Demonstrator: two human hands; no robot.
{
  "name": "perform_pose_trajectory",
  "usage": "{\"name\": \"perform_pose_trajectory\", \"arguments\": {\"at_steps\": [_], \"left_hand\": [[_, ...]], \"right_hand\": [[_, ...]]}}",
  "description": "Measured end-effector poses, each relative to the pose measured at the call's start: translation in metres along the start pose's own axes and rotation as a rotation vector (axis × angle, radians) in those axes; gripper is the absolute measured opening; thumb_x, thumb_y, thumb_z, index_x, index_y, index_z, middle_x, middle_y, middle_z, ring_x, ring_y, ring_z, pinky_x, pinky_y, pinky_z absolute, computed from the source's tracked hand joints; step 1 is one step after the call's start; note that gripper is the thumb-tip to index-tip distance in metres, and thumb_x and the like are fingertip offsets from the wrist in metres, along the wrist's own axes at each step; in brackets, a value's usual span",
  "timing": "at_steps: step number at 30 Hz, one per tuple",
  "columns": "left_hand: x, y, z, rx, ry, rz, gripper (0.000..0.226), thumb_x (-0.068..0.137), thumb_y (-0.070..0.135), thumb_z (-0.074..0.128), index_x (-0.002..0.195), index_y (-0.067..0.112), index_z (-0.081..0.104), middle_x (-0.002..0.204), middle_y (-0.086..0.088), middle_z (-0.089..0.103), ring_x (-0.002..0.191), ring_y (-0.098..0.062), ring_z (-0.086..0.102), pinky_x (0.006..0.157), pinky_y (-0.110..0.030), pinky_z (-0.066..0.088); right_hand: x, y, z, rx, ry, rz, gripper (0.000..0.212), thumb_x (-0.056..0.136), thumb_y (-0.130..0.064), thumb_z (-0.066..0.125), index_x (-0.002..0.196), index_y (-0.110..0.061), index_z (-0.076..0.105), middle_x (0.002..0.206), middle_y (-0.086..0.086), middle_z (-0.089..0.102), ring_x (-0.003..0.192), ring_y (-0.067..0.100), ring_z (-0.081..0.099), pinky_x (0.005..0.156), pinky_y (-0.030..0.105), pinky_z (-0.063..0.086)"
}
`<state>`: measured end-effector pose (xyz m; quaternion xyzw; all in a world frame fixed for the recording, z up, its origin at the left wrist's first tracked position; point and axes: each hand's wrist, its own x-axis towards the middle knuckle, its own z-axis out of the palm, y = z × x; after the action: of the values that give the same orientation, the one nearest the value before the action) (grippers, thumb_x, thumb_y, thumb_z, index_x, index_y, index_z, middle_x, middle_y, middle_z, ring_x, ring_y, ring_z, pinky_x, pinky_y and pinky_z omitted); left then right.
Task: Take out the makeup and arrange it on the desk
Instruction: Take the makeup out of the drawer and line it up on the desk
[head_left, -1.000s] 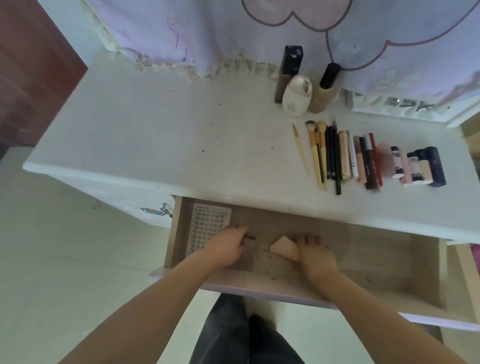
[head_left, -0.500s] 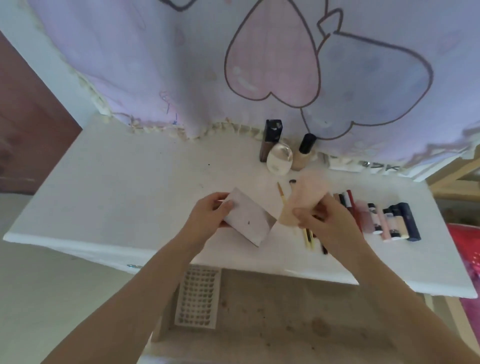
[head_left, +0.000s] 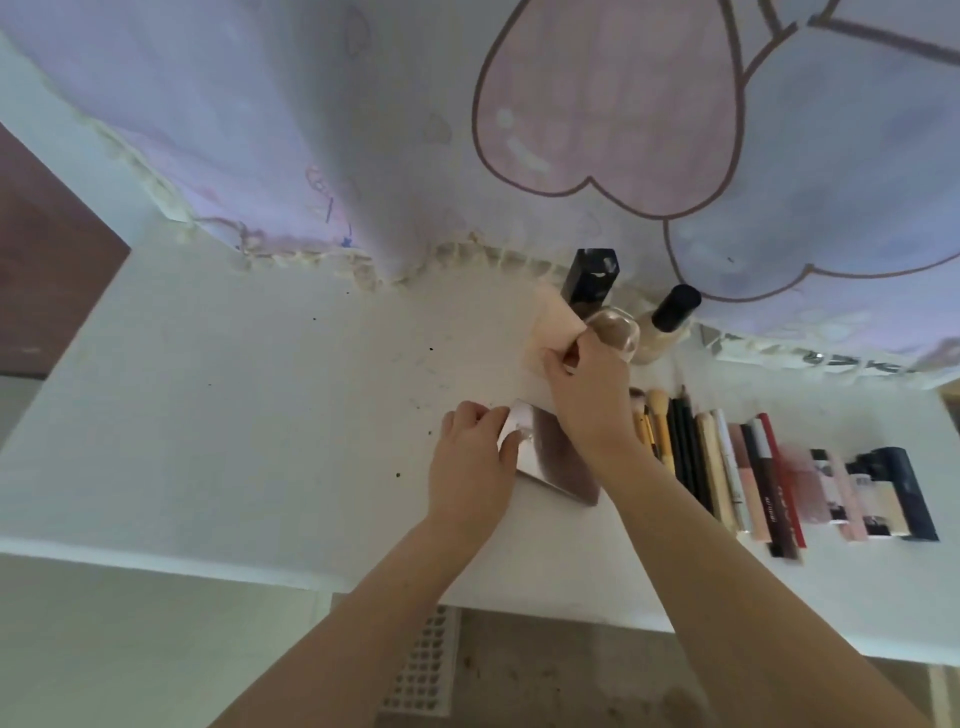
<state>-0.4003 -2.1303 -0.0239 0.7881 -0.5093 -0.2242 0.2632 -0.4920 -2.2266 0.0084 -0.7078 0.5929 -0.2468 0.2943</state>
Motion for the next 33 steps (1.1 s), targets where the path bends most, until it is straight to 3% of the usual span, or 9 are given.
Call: {"name": "perform_pose_trajectory", "arguments": {"at_steps": [5, 8, 11, 14, 17, 21, 23, 27, 33], "left_hand": [[-0.023, -0.01, -0.013, -0.06, 0.01, 0.08, 0.032, 0.095, 0.017, 0.05, 0.127, 0.016, 0.054, 0.113, 0.0, 0.052, 0.106, -0.016, 0.045, 0.086, -0.018, 0.036], [-0.067, -0.031, -0.031, -0.114, 0.084, 0.184, 0.022, 0.094, 0.01, 0.048, 0.111, 0.012, 0.061, 0.102, 0.006, 0.055, 0.093, -0.001, 0.046, 0.082, -0.003, 0.035], [-0.128, -0.068, -0.033, -0.144, 0.046, 0.184, 0.021, 0.09, 0.02, 0.041, 0.098, 0.02, 0.061, 0.094, 0.012, 0.055, 0.088, 0.006, 0.049, 0.08, -0.005, 0.039], [-0.164, -0.103, -0.008, -0.056, -0.164, -0.048, 0.028, 0.092, 0.011, 0.045, 0.115, 0.019, 0.058, 0.115, 0.001, 0.057, 0.099, -0.005, 0.055, 0.09, -0.022, 0.046], [-0.168, -0.122, 0.024, 0.1, -0.421, -0.323, 0.058, 0.094, 0.013, 0.038, 0.148, 0.013, 0.016, 0.153, -0.009, 0.018, 0.127, -0.025, 0.043, 0.106, -0.032, 0.039], [-0.165, -0.122, 0.05, 0.372, -0.525, -0.345, 0.083, 0.093, 0.03, 0.046, 0.149, 0.017, -0.015, 0.155, -0.014, -0.02, 0.145, -0.032, -0.008, 0.117, -0.046, 0.015], [-0.168, -0.121, 0.051, 0.405, -0.504, -0.386, 0.082, 0.094, 0.028, 0.043, 0.148, 0.018, -0.018, 0.154, -0.014, -0.026, 0.145, -0.032, -0.013, 0.116, -0.047, 0.012], [-0.176, -0.127, 0.045, 0.315, -0.516, -0.374, 0.076, 0.097, 0.027, 0.035, 0.145, 0.028, -0.024, 0.151, -0.016, -0.031, 0.143, -0.036, -0.018, 0.116, -0.049, 0.01], [-0.178, -0.122, 0.029, 0.17, -0.539, -0.352, 0.078, 0.096, 0.013, 0.034, 0.144, 0.027, -0.025, 0.151, -0.015, -0.032, 0.142, -0.032, -0.022, 0.117, -0.043, 0.006]], "right_hand": [[-0.015, -0.004, -0.01, 0.097, -0.041, 0.032, 0.015, 0.095, -0.022, 0.052, 0.107, -0.013, 0.053, 0.092, -0.006, 0.057, 0.084, 0.009, 0.054, 0.063, 0.01, 0.038], [-0.049, -0.011, -0.035, 0.272, 0.004, 0.075, 0.031, 0.094, -0.022, 0.055, 0.125, -0.018, 0.051, 0.111, -0.009, 0.057, 0.101, 0.002, 0.054, 0.075, 0.004, 0.041], [-0.109, 0.001, -0.049, 0.37, -0.004, 0.028, 0.016, 0.094, -0.017, 0.054, 0.109, -0.022, 0.057, 0.099, -0.009, 0.063, 0.089, -0.001, 0.061, 0.071, 0.006, 0.047], [-0.175, 0.029, -0.021, 0.231, -0.284, 0.04, 0.015, 0.094, -0.014, 0.052, 0.092, -0.028, 0.058, 0.081, -0.01, 0.065, 0.073, 0.002, 0.062, 0.072, 0.021, 0.052], [-0.212, 0.042, 0.02, 0.089, -0.264, -0.086, 0.009, 0.092, -0.024, 0.051, 0.089, -0.026, 0.059, 0.076, -0.015, 0.059, 0.066, -0.003, 0.055, 0.064, 0.012, 0.043], [-0.226, 0.037, 0.067, 0.042, -0.427, -0.138, 0.019, 0.092, -0.027, 0.044, 0.093, -0.019, 0.061, 0.085, -0.003, 0.066, 0.074, 0.011, 0.06, 0.07, 0.023, 0.049], [-0.229, 0.049, 0.086, -0.049, -0.486, -0.006, 0.02, 0.094, -0.022, 0.044, 0.103, -0.013, 0.06, 0.099, 0.008, 0.066, 0.089, 0.025, 0.063, 0.077, 0.035, 0.05], [-0.23, 0.067, 0.104, 0.044, -0.525, 0.477, 0.028, 0.096, -0.016, 0.043, 0.121, -0.005, 0.05, 0.12, 0.016, 0.058, 0.108, 0.032, 0.058, 0.075, 0.027, 0.04], [-0.235, 0.066, 0.119, 0.417, -0.566, 0.704, 0.013, 0.094, -0.014, 0.05, 0.096, -0.011, 0.063, 0.098, 0.005, 0.067, 0.084, 0.021, 0.061, 0.071, 0.028, 0.05]]}}
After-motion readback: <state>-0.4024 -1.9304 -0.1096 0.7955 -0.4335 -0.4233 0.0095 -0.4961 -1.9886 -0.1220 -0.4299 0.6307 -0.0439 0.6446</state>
